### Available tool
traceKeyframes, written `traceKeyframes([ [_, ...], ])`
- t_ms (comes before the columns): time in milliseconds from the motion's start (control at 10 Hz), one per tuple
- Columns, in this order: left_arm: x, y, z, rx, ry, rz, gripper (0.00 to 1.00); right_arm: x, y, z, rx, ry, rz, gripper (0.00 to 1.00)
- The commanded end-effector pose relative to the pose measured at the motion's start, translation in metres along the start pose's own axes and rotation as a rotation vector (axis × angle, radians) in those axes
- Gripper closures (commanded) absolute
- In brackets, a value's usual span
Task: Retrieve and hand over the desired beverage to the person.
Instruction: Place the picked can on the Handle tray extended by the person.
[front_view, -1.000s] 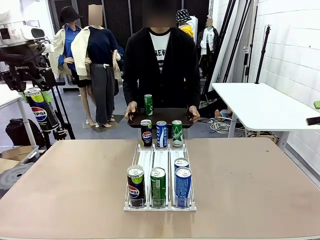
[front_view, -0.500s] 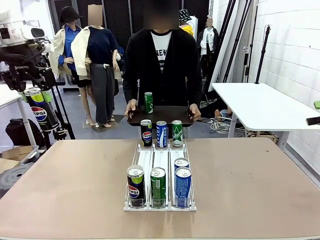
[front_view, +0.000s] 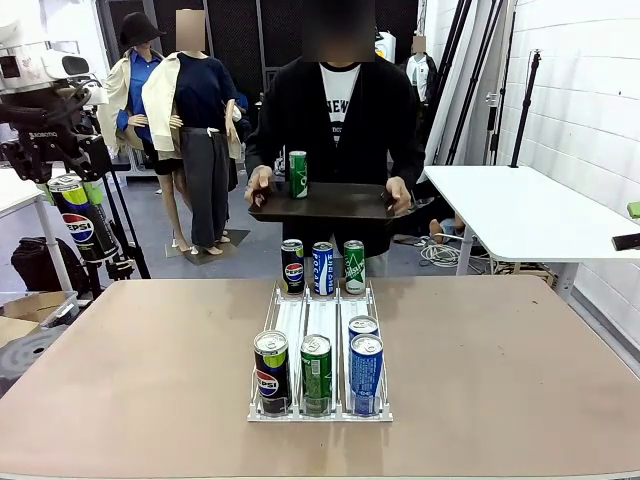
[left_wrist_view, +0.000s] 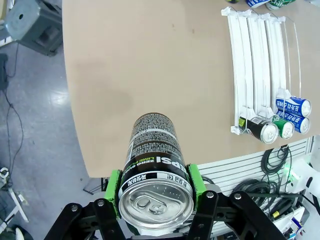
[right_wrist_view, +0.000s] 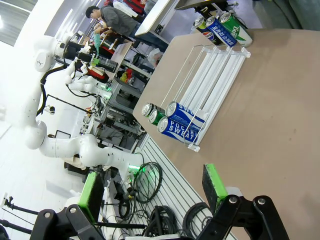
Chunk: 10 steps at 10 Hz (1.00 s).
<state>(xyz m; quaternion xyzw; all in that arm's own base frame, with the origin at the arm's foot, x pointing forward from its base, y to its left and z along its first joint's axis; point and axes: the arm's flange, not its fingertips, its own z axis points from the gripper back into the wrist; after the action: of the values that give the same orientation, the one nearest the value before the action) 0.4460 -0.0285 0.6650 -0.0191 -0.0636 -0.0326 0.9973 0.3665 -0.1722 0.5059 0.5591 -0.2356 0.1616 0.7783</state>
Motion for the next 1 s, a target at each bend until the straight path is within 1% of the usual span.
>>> traceKeyframes([
  [0, -0.0033, 0.0014, 0.006, 0.01, -0.009, 0.004, 1.0, -0.0019, 0.0002, -0.0024, -0.009, -0.009, 0.003, 0.0],
  [700, -0.0033, 0.0014, 0.006, 0.01, -0.009, 0.004, 1.0, -0.0019, 0.0002, -0.0024, -0.009, -0.009, 0.003, 0.0],
  [800, 0.0, 0.0, 0.0, 0.0, 0.0, 0.0, 1.0, -0.0019, 0.0002, -0.0024, -0.009, -0.009, 0.003, 0.0],
  [900, -0.0024, -0.0039, 0.0015, 0.009, 0.002, 0.017, 1.0, -0.0019, 0.0002, -0.0024, -0.009, -0.009, 0.003, 0.0],
])
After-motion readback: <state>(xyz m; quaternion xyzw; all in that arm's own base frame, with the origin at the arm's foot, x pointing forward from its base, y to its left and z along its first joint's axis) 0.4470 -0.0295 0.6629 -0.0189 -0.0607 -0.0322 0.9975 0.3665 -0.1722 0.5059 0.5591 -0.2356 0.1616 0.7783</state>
